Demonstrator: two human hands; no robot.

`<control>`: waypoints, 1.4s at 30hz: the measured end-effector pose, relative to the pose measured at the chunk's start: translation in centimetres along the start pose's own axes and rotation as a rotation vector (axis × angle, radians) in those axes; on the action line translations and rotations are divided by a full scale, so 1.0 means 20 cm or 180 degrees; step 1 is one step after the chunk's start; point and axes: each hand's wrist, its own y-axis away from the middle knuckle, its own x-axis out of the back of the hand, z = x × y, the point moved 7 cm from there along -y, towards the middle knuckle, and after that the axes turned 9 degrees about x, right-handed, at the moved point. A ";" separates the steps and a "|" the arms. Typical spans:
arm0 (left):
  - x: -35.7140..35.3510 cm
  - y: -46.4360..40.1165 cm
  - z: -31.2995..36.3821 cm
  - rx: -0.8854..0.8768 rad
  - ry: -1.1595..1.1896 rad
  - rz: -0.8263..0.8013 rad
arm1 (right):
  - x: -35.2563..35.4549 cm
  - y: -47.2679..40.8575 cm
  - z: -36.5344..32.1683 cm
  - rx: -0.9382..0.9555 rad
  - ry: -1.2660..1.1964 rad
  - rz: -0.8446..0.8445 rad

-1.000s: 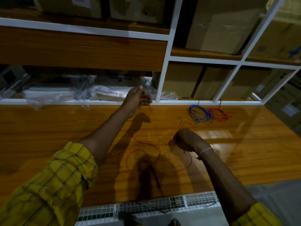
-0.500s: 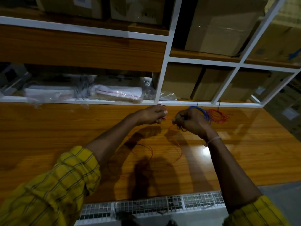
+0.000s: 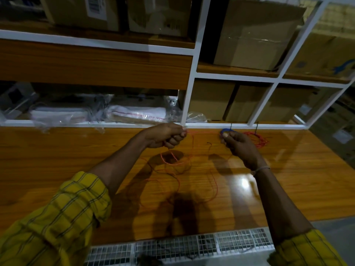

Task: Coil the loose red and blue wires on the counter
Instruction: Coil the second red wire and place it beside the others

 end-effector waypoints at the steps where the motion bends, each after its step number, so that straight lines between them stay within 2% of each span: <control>1: -0.01 0.00 0.02 -0.0055 0.0489 -0.0165 | 0.01 0.00 0.02 0.0057 0.0356 0.0093; 4: 0.05 -0.02 0.08 -0.0355 0.1621 -0.0187 | -0.02 0.01 0.06 0.0104 0.0829 0.0140; 9: 0.40 0.03 0.12 -0.0965 0.3395 0.0367 | 0.06 0.10 0.24 -0.0164 -0.0340 0.0256; 11: 0.53 0.08 0.11 -0.1198 0.3741 0.0658 | 0.12 0.17 0.34 -0.0329 -0.0571 0.0366; 14: 0.58 0.09 0.07 -0.1284 0.3694 0.1045 | 0.12 0.19 0.37 -0.0383 0.0005 0.0262; 18: 0.52 -0.01 0.02 -0.1131 0.3290 0.1731 | -0.07 0.12 0.22 0.0524 0.2071 -0.0202; 20: 0.46 -0.03 0.02 -0.1021 0.2662 0.2147 | -0.22 0.10 0.13 0.0766 0.2731 -0.0344; 22: 0.38 -0.04 0.05 -0.0936 0.1566 0.2518 | -0.37 0.09 0.04 0.0822 0.2963 -0.0590; 23: 0.32 -0.04 0.07 -0.0911 0.1021 0.2521 | -0.43 0.09 -0.01 0.0883 0.2851 -0.0723; 26: 0.12 -0.06 0.12 -0.0820 -0.0172 0.1968 | -0.50 0.09 -0.21 0.1054 0.2022 -0.0793; 28: 0.04 -0.07 0.11 -0.0663 -0.0708 0.1635 | -0.44 0.07 -0.31 0.1034 0.1668 -0.0392; 31: -0.03 -0.08 0.05 -0.0430 -0.1128 0.1254 | -0.33 0.03 -0.34 0.0774 0.1265 0.0182; 36: -0.10 -0.05 0.03 -0.0117 -0.1342 0.0767 | -0.19 0.02 -0.31 0.0525 0.0787 0.0526; 39: -0.10 0.02 0.04 0.0035 -0.1221 0.0385 | -0.12 0.01 -0.22 0.0256 0.0252 0.0235; 42: -0.04 0.07 0.06 -0.0125 -0.0581 0.0159 | -0.07 0.02 -0.16 0.0329 0.0128 -0.0046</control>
